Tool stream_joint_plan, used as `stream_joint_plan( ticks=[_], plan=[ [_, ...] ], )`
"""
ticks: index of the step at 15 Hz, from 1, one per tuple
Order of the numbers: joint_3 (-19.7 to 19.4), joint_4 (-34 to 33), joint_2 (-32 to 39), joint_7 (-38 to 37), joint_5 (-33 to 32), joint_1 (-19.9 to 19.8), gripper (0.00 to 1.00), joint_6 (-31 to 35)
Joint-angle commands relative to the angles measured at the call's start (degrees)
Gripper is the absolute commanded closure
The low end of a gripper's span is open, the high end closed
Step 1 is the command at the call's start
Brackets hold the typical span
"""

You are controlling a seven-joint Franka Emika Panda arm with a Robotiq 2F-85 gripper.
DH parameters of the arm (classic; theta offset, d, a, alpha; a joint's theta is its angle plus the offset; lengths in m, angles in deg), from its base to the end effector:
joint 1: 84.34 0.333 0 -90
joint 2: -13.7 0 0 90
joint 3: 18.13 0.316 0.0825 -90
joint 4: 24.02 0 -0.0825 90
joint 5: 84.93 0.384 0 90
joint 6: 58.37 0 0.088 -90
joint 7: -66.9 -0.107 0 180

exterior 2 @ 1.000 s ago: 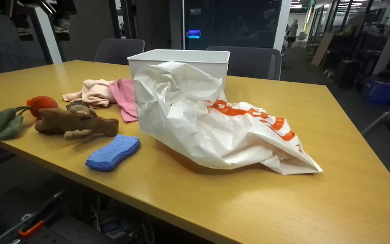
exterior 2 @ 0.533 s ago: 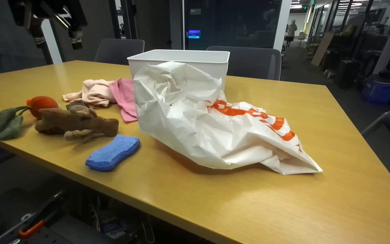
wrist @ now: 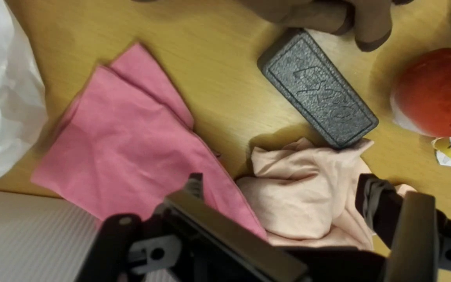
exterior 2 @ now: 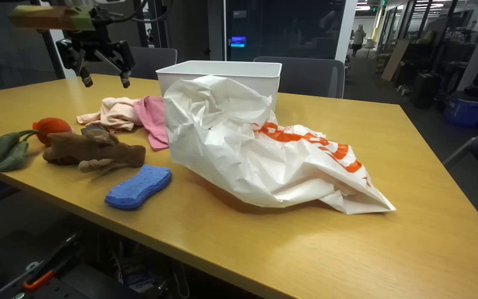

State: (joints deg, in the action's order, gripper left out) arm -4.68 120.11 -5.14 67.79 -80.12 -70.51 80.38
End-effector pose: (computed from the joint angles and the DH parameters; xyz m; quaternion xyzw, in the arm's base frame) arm 0.3980 0.2066 0.4166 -0.9705 -0.2126 -0.1124 0.0192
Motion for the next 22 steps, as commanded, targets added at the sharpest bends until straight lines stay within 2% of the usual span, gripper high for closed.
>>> stream_joint_plan(
  ticks=[1,6,9,12,13,15,22],
  plan=[
    [-0.38,-5.61,11.10,1.17,-2.73,-1.00,0.00,7.46],
    [-1.00,-12.78,23.12,0.05,-9.57,-2.35,0.00,11.44],
    [-2.75,-16.82,28.14,-3.17,-18.75,-2.17,0.00,10.51],
    [-2.82,-19.18,30.72,-0.97,-16.20,-2.07,0.00,10.33],
    [-2.58,-19.54,31.04,-0.28,-15.22,-2.16,0.25,10.57],
    [-2.07,-19.82,30.76,0.80,-13.74,-2.33,0.34,10.89],
    [-1.58,-18.91,29.29,2.39,-11.00,-2.53,0.90,11.71]
  ],
)
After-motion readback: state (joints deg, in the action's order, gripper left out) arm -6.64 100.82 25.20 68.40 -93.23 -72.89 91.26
